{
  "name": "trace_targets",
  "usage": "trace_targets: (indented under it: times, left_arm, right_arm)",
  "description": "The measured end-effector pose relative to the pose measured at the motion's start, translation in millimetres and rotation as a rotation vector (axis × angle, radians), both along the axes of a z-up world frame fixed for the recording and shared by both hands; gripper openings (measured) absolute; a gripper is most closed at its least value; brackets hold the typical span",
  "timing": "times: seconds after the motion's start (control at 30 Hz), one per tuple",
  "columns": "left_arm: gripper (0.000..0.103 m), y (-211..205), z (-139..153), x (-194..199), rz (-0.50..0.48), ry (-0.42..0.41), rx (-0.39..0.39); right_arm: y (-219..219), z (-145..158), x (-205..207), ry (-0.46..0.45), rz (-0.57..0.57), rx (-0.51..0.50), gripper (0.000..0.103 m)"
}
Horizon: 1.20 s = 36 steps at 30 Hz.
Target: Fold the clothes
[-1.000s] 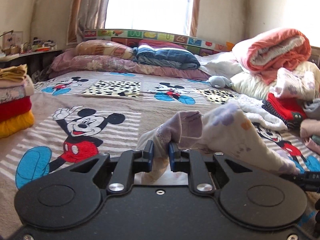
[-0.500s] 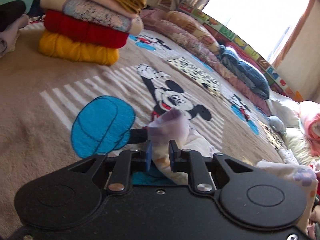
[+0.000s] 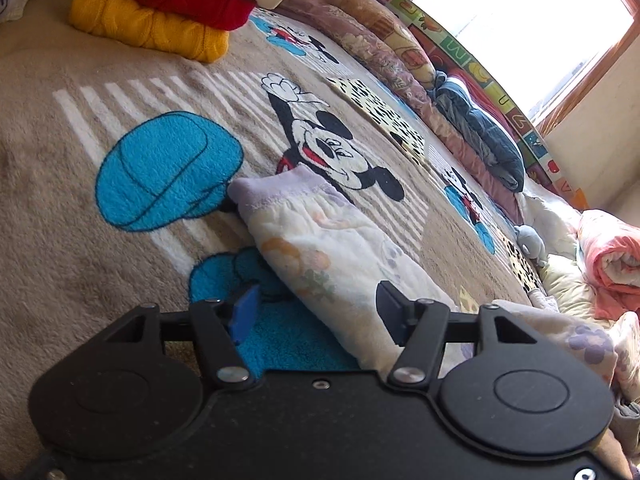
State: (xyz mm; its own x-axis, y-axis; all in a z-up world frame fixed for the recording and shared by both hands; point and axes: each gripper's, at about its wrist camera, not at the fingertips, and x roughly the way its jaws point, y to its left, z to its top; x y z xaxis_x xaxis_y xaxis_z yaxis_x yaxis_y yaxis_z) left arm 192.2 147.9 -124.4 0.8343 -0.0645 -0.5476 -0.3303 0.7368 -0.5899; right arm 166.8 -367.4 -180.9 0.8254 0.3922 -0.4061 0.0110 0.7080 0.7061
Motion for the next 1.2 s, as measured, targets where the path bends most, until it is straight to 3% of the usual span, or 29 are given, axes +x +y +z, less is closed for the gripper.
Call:
trace_targets:
  times: [0.07,0.13,0.23,0.3,0.43,0.6,0.87,1.2]
  left_arm:
    - [0.05,0,-2,3,-0.005,-0.002,0.017]
    - [0.023,1,-5,6,-0.003,0.001,0.039]
    - [0.01,-2,-3,5,-0.007,-0.01,0.066]
    - [0.008,-3,3,3,-0.013,-0.022,0.076]
    - [0.008,-2,13,-6,-0.018,-0.044,0.071]
    - [0.008,-3,24,-20,-0.019,-0.061,0.063]
    - [0.008,3,27,-51,-0.019,0.01,0.063]
    - [0.008,3,40,-100,-0.036,0.015,0.09]
  right_arm:
    - [-1,-1,0,-0.003,-0.002,0.011,0.04]
    - [-2,-1,-1,-0.009,-0.003,0.018,0.039]
    - [-2,-1,-2,-0.022,0.005,0.033,0.027]
    - [1,1,-3,-0.032,0.013,0.025,0.02]
    - [0,4,-8,-0.056,-0.011,0.014,0.018]
    - [-8,5,-17,-0.083,-0.029,0.079,0.015]
    - [-8,2,-41,-0.072,-0.052,0.128,0.015]
    - [-3,11,-85,-0.056,-0.024,0.11,0.014]
